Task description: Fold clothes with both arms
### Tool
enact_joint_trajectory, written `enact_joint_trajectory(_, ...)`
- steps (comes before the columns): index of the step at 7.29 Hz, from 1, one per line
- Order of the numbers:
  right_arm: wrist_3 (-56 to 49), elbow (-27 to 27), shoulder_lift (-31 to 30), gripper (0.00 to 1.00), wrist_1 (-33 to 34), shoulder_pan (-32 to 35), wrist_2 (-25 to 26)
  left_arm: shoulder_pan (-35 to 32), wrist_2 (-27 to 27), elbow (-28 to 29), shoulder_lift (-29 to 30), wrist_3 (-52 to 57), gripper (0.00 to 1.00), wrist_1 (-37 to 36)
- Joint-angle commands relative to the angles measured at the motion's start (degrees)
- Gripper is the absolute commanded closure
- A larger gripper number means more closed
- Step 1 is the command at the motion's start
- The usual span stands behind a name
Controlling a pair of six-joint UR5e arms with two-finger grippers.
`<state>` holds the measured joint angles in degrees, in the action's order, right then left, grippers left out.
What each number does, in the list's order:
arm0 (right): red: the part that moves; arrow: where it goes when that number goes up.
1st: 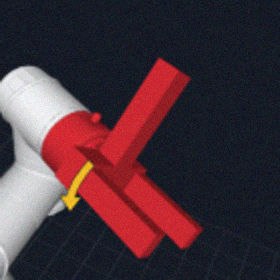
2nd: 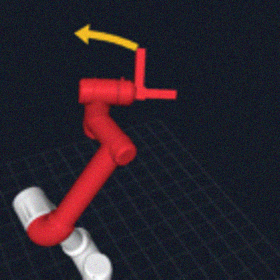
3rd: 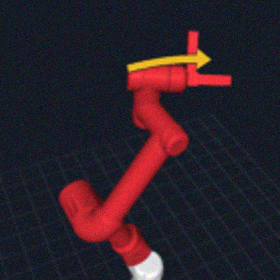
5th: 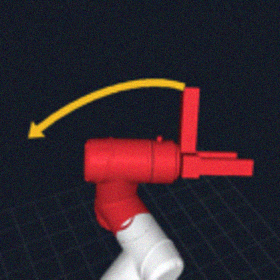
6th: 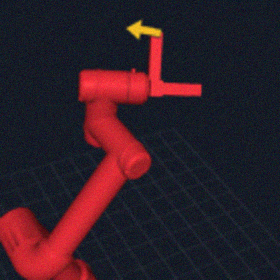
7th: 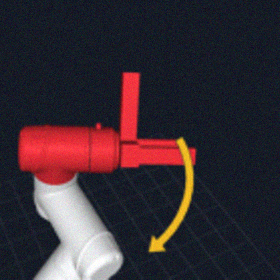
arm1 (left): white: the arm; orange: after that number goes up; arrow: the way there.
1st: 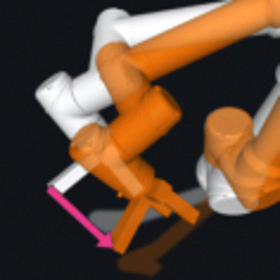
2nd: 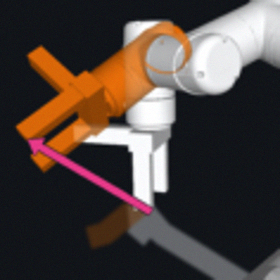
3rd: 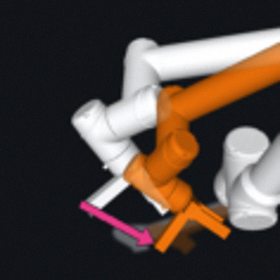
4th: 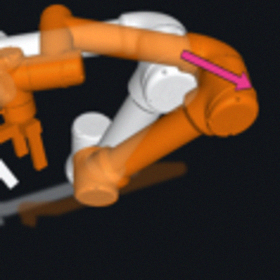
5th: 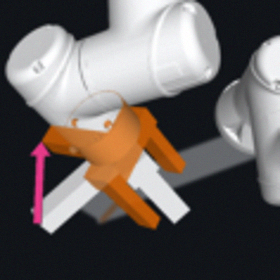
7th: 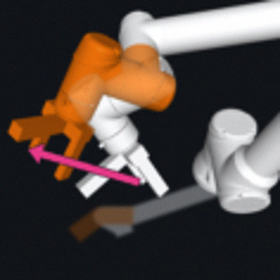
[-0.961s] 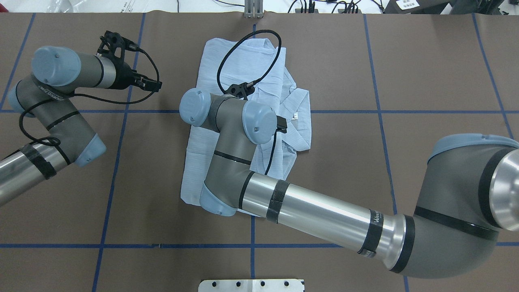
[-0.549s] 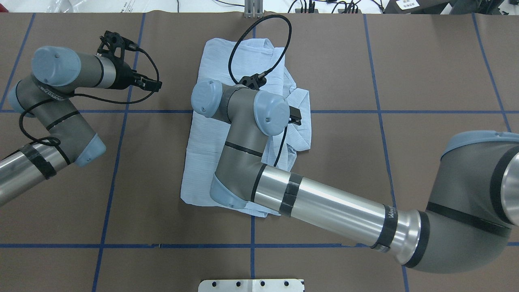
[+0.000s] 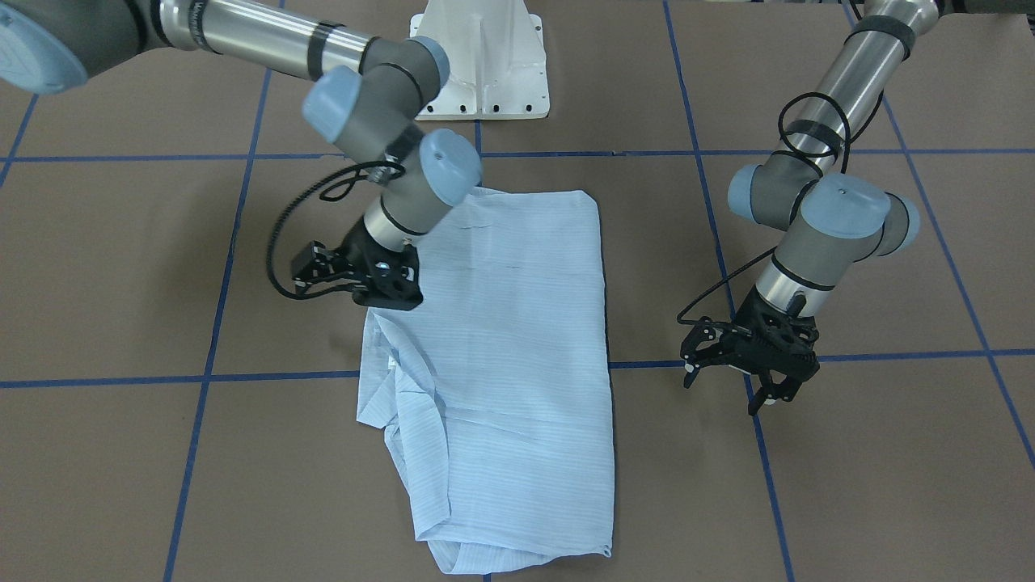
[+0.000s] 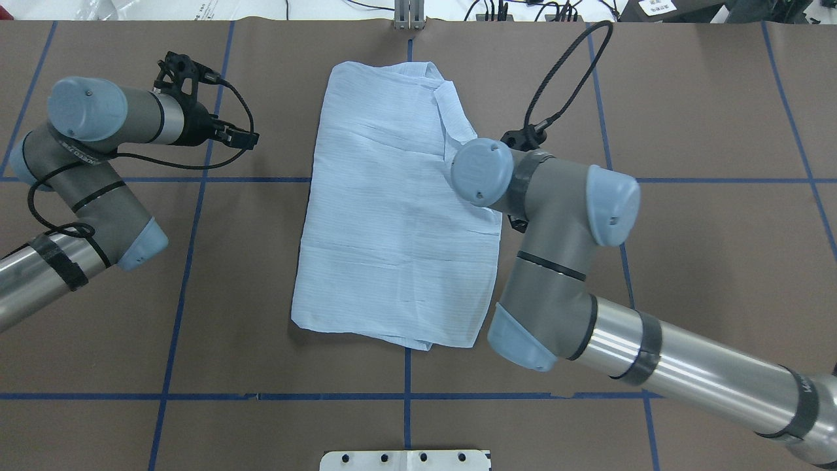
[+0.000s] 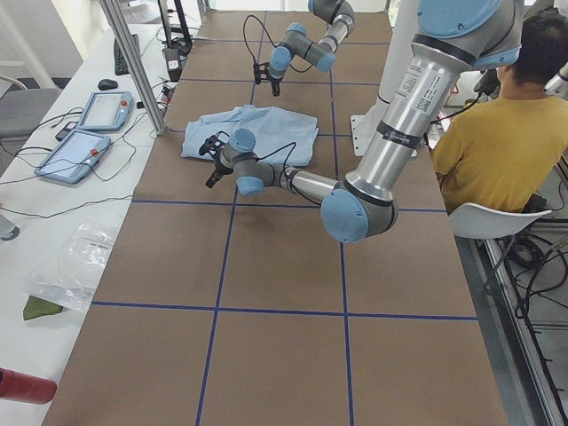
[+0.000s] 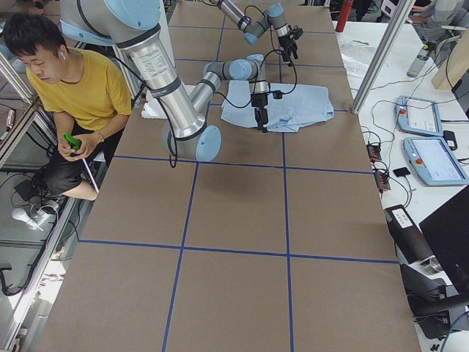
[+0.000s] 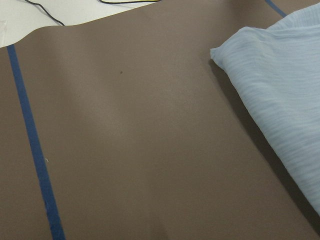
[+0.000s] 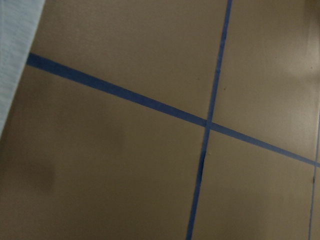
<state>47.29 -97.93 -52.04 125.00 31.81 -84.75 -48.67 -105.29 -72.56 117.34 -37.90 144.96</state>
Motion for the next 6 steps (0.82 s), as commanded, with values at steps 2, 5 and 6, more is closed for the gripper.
enact_joint_trajectory(2, 1.21, -8.39, -2.97, 0.00, -7.43, 3.59, -6.68, -0.02, 0.09, -0.30, -0.19, -0.15, 0.00, 0.24)
enact_joint_trajectory(5, 24.10, -14.29, -7.44, 0.00, -26.24, 3.35, -10.95, 0.93, -1.13, -8.26, -1.41, -8.46, 0.00, -0.90)
enact_joint_trajectory(6, 32.43, -15.35, -10.25, 0.00, -32.82, 3.08, -11.13, 3.03, -2.71, -12.82, -3.68, -11.81, 0.00, -0.91)
